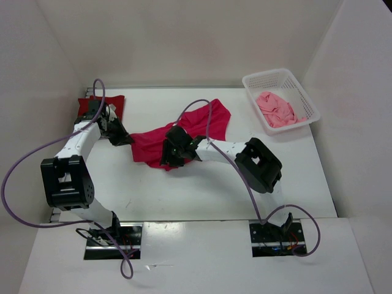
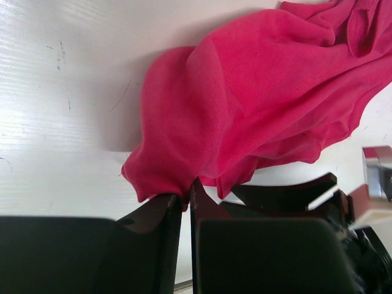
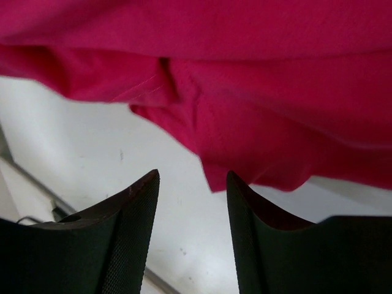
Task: Fold and stack the t-shirts
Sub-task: Flatten out the tshirt
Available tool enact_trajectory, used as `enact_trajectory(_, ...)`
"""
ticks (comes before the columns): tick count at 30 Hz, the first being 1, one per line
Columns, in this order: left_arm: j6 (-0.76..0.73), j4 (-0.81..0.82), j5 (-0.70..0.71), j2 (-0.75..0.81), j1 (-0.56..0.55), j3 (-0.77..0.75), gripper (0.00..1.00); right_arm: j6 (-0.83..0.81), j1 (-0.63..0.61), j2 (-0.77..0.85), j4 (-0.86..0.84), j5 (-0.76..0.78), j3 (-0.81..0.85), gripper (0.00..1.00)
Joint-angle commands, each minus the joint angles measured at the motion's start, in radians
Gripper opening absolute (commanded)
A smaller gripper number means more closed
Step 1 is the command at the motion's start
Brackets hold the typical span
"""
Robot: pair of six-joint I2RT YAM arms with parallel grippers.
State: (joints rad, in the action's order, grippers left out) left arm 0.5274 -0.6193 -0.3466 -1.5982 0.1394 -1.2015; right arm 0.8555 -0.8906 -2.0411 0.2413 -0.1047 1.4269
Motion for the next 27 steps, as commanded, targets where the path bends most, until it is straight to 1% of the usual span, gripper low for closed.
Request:
enact_trajectory(1,-0.001,0.021,-0.025,0.003,-0.006,-0.004,0.14,-0.003,-0.008,-0.053,0.062,0.072,0.082,0.53)
enact_trajectory(7,-0.01,0.021,-0.025,0.003,-0.006,-0.004,0.14,-0.015,-0.008,-0.056,0.113,0.146,0.092,0.53)
enact_trajectory(10,-0.01,0.03,-0.025,0.003,-0.015,-0.004,0.14,-0.027,-0.008,-0.109,0.157,0.146,0.119,0.52)
enact_trajectory(11,-0.01,0.03,-0.025,0.003,-0.015,-0.004,0.14,-0.027,-0.008,-0.11,0.158,0.134,0.119,0.49)
enact_trajectory(12,-0.01,0.03,-0.025,0.003,-0.015,-0.004,0.14,-0.027,-0.008,-0.11,0.158,0.123,0.119,0.39)
enact_trajectory(13,-0.01,0.03,-0.025,0.003,-0.015,-0.004,0.14,-0.027,-0.008,-0.11,0.147,0.123,0.119,0.34)
enact_trajectory(14,-0.01,0.03,-0.025,0.003,-0.015,-0.004,0.11,-0.027,-0.008,-0.11,0.147,0.123,0.119,0.25)
enact_trajectory(16,-0.01,0.03,-0.025,0.003,-0.015,-0.004,0.11,-0.045,-0.008,-0.11,0.16,0.123,0.128,0.15)
enact_trajectory(18,-0.001,0.039,-0.025,-0.006,-0.015,-0.015,0.08,-0.046,-0.008,-0.071,0.171,0.134,0.138,0.01)
enact_trajectory(19,-0.001,0.039,-0.025,-0.006,-0.015,-0.027,0.06,-0.046,0.005,-0.044,0.158,0.134,0.11,0.0)
enact_trajectory(21,-0.001,0.027,-0.014,-0.015,-0.026,-0.067,0.04,-0.046,0.025,0.063,0.158,0.152,0.084,0.0)
enact_trajectory(22,-0.001,0.027,-0.014,-0.016,-0.026,-0.087,0.02,-0.061,0.054,0.105,0.171,0.161,0.075,0.0)
enact_trajectory(23,0.009,0.018,-0.002,-0.016,-0.038,-0.111,0.01,-0.075,0.073,0.189,0.18,0.161,0.063,0.0)
enact_trajectory(25,0.01,-0.002,0.012,-0.051,-0.05,-0.226,0.0,-0.107,0.126,0.257,0.214,0.161,0.081,0.0)
enact_trajectory(26,0.019,-0.025,0.012,-0.089,-0.061,-0.283,0.0,-0.146,0.204,0.284,0.248,0.152,0.099,0.0)
enact_trajectory(27,0.019,-0.036,0.012,-0.11,-0.061,-0.343,0.0,-0.171,0.249,0.315,0.265,0.116,0.16,0.0)
